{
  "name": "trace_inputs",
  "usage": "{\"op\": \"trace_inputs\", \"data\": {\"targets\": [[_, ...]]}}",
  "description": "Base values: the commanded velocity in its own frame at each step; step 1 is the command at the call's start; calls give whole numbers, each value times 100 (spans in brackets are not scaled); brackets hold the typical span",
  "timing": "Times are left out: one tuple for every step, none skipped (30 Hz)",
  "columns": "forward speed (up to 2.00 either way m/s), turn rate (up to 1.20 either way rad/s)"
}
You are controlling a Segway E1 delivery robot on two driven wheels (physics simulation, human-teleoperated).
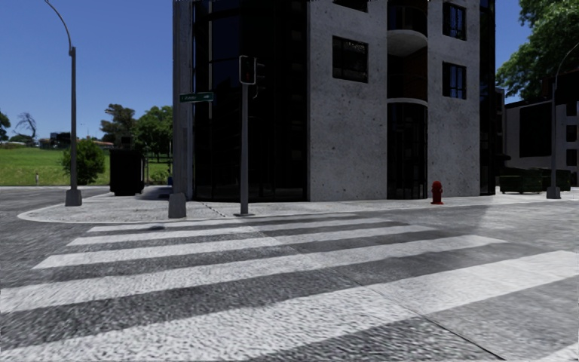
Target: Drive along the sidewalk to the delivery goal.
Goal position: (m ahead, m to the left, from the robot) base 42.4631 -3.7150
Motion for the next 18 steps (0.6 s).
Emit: {"op": "trace_inputs", "data": {"targets": [[136,-47],[144,-47],[200,-47],[200,-47],[200,-47],[200,-47],[200,-46],[200,-34],[200,0],[200,0],[200,0],[200,0],[200,0],[200,0],[200,0],[200,0],[200,0],[200,0]]}}
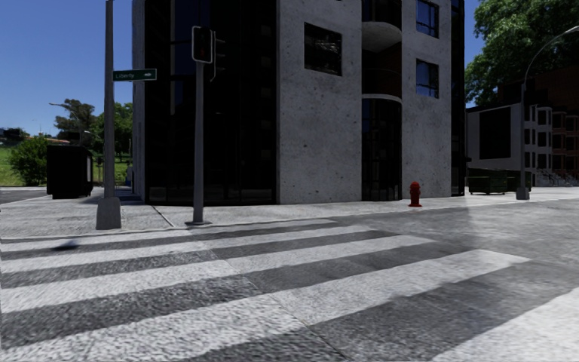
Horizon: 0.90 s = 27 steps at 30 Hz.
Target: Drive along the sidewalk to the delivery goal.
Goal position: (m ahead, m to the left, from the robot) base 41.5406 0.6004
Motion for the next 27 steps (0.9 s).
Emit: {"op": "trace_inputs", "data": {"targets": [[200,0],[200,0],[200,0],[200,0],[200,0],[200,0],[200,0],[200,0],[200,0],[200,0],[200,0],[200,0],[200,0],[200,0],[200,0],[200,0],[200,0],[200,0],[200,0],[200,0],[200,0],[200,0],[200,0],[200,0],[200,0],[200,0],[200,0]]}}
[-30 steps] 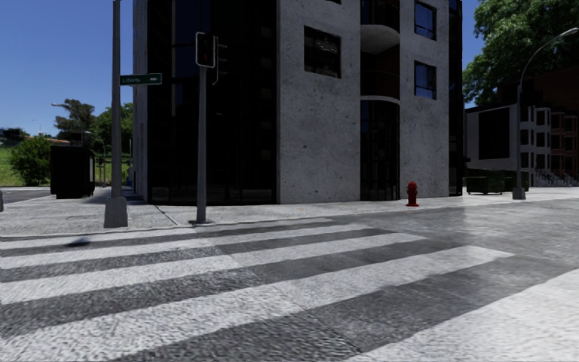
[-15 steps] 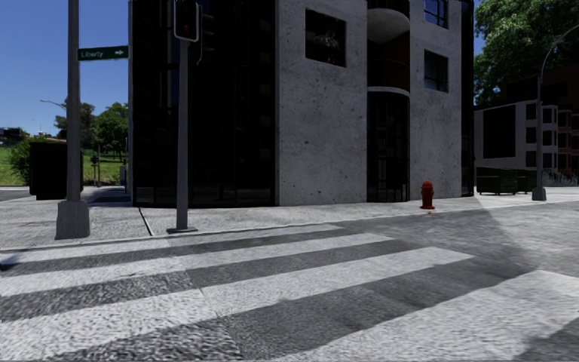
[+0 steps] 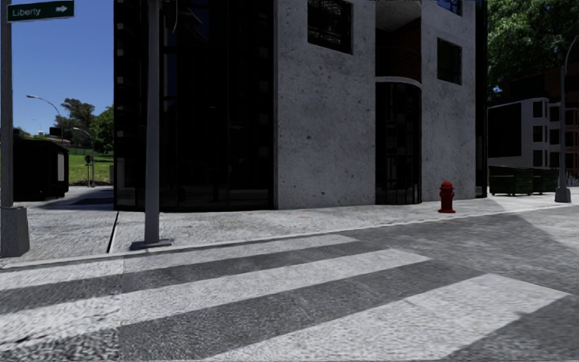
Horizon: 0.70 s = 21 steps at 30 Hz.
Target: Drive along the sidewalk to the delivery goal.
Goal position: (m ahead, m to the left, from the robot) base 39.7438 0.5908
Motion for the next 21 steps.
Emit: {"op": "trace_inputs", "data": {"targets": [[200,0],[200,0],[200,0],[200,0],[200,0],[200,0],[200,0],[200,0],[200,0],[200,0],[200,0],[200,0],[200,0],[200,0],[200,0],[200,0],[200,0],[200,0],[200,0],[200,0],[200,0]]}}
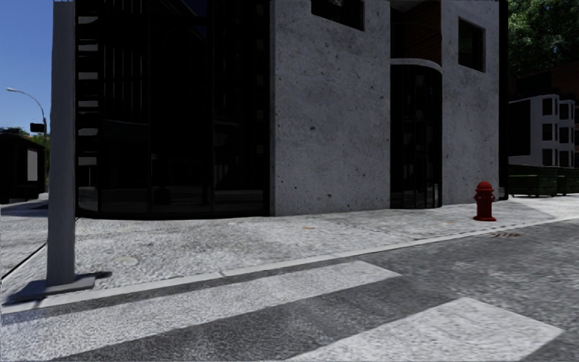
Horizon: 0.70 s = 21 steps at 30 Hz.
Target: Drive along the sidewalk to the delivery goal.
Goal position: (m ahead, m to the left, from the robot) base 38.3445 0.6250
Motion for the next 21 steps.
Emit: {"op": "trace_inputs", "data": {"targets": [[200,0],[200,0],[200,0],[200,0],[200,0],[200,0],[200,0],[200,0],[200,0],[200,0],[200,0],[200,0],[200,0],[200,0],[200,0],[200,0],[200,0],[200,0],[200,0],[200,0],[200,0]]}}
